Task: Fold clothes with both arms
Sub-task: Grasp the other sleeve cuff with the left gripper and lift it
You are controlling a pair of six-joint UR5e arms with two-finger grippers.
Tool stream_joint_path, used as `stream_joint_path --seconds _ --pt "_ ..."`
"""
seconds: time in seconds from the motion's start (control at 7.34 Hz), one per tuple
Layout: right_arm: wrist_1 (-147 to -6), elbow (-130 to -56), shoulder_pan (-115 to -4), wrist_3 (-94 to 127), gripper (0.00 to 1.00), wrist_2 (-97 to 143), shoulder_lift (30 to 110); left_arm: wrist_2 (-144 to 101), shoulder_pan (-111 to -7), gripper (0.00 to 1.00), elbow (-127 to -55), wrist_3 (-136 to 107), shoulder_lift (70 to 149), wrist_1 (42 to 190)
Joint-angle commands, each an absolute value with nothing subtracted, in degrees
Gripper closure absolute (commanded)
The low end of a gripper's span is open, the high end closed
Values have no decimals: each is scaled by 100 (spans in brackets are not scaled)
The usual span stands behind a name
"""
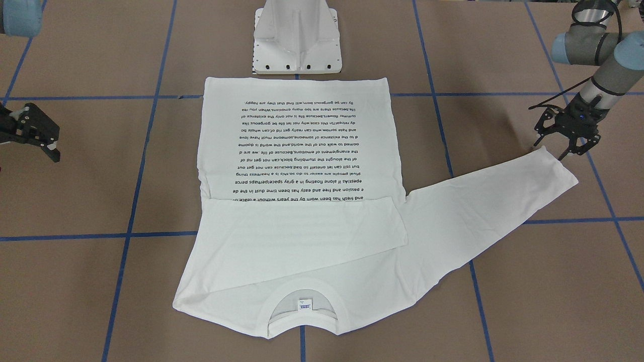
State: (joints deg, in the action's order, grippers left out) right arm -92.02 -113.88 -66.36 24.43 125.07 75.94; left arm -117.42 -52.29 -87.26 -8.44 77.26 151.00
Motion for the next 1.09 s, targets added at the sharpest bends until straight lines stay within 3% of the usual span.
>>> stream_joint_path --seconds 0.0,0.27,0.41,0.95 --pt "-9202 -11382 -6636 2443 0 12507 7594 -11742 -5177 36 -8719 -844 7726 15091" --pt "-9202 -11382 -6636 2452 0 12507 7594 -11742 -5177 82 -8719 -844 7726 15091" --pt "-9202 -11391 -6636 2452 0 12507 7594 -11742 -5177 100 -8736 -826 7717 15117" --pt "-9202 -11417 -6636 2513 0 12524 7585 -12109 -5421 100 -9227 -809 7717 15109"
